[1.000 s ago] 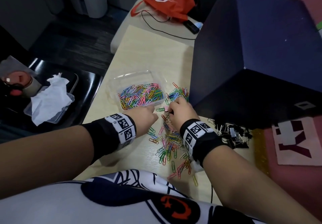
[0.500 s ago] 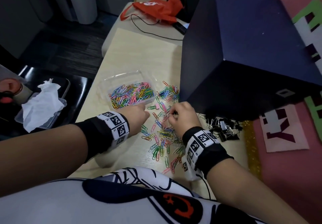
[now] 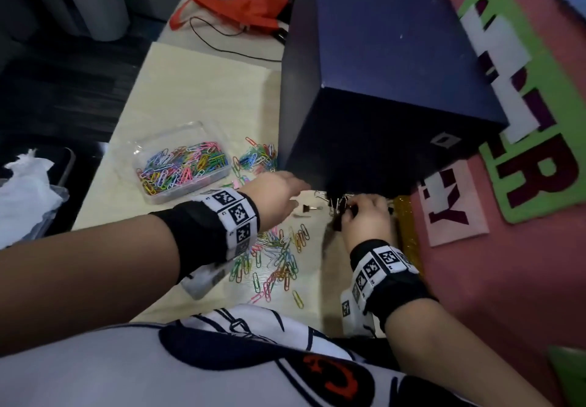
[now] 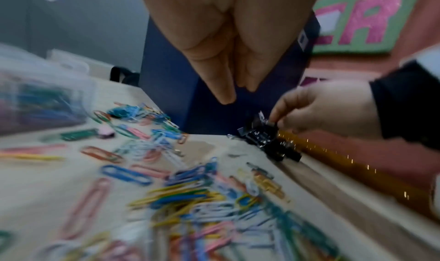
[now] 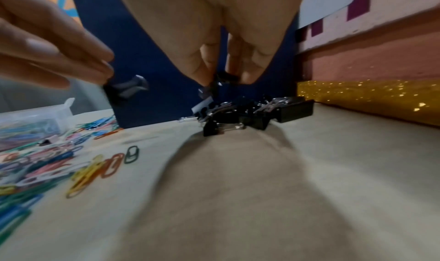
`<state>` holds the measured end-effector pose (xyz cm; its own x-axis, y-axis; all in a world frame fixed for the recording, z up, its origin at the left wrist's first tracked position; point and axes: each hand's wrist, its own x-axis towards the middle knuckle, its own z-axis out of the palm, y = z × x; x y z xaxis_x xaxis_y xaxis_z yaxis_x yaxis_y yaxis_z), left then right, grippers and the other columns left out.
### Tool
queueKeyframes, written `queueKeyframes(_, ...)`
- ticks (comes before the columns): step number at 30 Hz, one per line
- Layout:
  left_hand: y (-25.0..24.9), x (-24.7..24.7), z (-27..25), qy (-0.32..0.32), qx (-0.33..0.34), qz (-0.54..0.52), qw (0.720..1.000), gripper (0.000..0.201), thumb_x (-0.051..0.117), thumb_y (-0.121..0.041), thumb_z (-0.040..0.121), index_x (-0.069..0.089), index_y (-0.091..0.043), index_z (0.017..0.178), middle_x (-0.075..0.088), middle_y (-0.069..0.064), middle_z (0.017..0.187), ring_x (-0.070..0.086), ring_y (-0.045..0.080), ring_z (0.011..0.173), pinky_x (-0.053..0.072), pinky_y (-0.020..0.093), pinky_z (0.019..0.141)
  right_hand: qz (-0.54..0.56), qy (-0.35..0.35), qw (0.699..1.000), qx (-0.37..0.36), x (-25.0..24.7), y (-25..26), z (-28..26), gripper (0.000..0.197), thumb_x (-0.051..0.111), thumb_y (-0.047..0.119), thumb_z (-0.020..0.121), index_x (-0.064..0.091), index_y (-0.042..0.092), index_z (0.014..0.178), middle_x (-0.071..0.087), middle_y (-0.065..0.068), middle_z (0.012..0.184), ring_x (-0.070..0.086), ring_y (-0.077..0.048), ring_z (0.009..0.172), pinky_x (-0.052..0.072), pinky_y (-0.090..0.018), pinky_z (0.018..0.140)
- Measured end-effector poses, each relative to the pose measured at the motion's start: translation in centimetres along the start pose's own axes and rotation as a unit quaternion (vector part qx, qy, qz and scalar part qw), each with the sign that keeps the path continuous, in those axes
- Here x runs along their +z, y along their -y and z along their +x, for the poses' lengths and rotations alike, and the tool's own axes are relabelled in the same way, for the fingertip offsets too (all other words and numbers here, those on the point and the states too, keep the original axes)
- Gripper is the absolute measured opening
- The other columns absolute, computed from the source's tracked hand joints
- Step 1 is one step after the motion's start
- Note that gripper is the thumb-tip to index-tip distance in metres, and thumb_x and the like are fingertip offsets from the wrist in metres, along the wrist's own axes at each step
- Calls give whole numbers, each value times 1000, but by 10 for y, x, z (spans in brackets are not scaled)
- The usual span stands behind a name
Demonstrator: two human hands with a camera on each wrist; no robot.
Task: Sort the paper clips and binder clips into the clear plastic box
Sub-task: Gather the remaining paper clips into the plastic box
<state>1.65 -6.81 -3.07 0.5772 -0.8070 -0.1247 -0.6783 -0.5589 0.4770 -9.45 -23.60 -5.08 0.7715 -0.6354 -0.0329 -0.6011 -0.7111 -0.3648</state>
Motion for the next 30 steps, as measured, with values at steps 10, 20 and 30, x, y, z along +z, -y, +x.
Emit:
queueKeyframes(10, 43, -4, -18, 49, -170, 169, 970, 40, 61, 4, 79, 53, -5, 117, 53, 15, 113, 56, 29, 102, 53, 39, 89, -42, 63, 987, -143, 1, 5, -12, 21, 54, 16, 89, 63, 18, 107, 51, -2, 116, 44, -21, 111, 34, -29, 93)
queueKeyframes(20, 62, -7, -39, 94, -148, 221, 959, 13, 55, -2, 83, 57, -11, 92, 56, 6, 94, 60, 24, 83, 54, 35, 72, -51, 199, 941, -269, 15, 61, -6, 21, 49, 16, 90, 62, 18, 107, 50, -1, 115, 43, -19, 112, 38, -33, 98)
queueKeyframes(30, 79, -5, -57, 89, -181, 117, 972, 23, 48, -4, 87, 58, -12, 106, 54, 10, 105, 61, 31, 91, 53, 38, 76, -56, 244, 929, -274, 42, 145, 18, 37, 44, 12, 93, 52, 15, 129, 47, -8, 134, 45, -26, 124, 37, -33, 104)
